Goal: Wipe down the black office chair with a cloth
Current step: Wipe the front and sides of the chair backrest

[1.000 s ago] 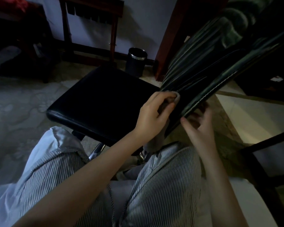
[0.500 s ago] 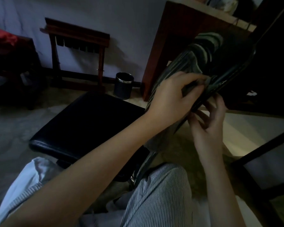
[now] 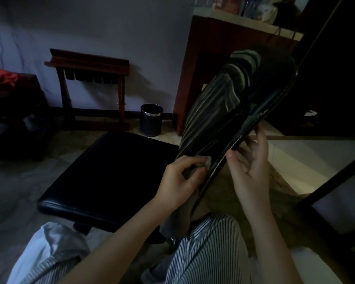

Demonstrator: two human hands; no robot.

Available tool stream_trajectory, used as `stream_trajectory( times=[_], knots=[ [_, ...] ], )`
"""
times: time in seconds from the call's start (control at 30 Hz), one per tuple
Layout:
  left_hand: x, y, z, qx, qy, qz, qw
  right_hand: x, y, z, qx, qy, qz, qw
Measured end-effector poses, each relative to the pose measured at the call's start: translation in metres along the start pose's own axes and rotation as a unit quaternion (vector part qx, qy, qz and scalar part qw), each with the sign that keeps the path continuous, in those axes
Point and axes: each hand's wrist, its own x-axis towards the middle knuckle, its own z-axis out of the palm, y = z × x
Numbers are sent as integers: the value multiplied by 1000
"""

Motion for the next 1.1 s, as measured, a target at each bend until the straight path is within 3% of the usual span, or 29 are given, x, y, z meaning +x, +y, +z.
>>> stream_trajectory(
  times=[0.1, 0.33, 0.53, 0.77, 1.0, 1.1],
  knots=[
    [6, 10, -4, 14, 3, 6, 1000, 1, -2, -2, -6, -1, 1, 1000],
    [60, 91, 0, -31, 14, 127, 991, 9, -20, -11, -50, 46, -57, 996],
    [74, 107, 11, 58, 25, 191, 979, 16, -25, -14, -44, 33, -69, 996],
    [40, 67, 12, 77, 54, 177, 980, 12, -22, -9, -33, 38, -64, 997],
    [21, 32, -2, 28, 8, 58, 998, 9, -19, -10, -45, 25, -48, 998],
    [36, 49, -6, 9, 7, 102, 995, 5, -18, -11, -46, 9, -42, 998]
  ],
)
